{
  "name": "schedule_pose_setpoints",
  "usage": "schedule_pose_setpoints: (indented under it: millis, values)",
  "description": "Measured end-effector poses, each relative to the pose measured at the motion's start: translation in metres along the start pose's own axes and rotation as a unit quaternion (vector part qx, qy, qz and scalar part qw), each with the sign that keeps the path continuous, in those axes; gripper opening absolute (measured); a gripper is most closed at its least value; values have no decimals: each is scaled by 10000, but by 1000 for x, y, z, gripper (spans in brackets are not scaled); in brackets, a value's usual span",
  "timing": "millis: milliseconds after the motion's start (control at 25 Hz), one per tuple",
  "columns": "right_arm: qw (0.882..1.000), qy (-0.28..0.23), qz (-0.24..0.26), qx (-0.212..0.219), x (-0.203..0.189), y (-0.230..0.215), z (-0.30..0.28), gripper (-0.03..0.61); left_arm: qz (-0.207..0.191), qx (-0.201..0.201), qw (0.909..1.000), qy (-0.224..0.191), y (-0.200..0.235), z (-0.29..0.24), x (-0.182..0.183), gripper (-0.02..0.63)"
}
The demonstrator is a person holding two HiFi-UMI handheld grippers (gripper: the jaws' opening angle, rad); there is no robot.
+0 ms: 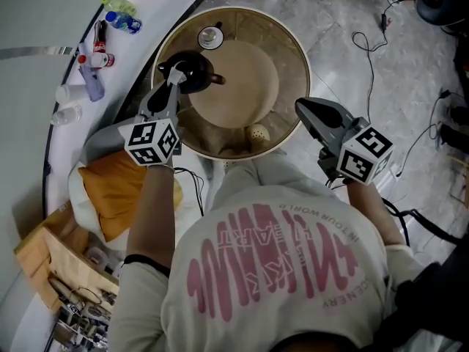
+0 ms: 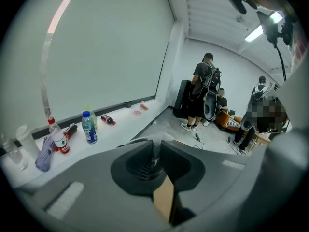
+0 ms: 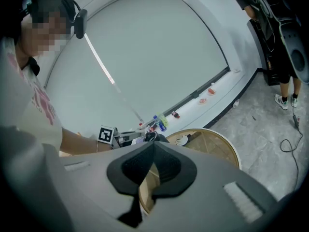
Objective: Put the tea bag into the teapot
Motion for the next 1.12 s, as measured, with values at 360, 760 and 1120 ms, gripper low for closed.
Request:
schedule_pose_setpoints:
  millis: [360, 760, 1120]
  values:
    - [9998, 7, -181, 79, -9, -12, -1, 6, -93, 183, 9980, 594, 2, -20, -9, 57]
    - [9991, -40, -427, 43, -11, -25, 3, 6, -291, 347, 9922, 1165, 2, -36, -19, 57]
    - [9983, -28, -589, -8, -18, -30, 6, 6, -450, 450, 9869, 1484, 6, -47, -25, 57]
Point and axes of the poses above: the fingertips, and each gripper's own axes: z backward along the fingers, y to its left, x out of its top, the point moved 9 cm from there along z, backward along the fingers, and after that the axes turned 11 degrees about -y, right-handed, at the moved point
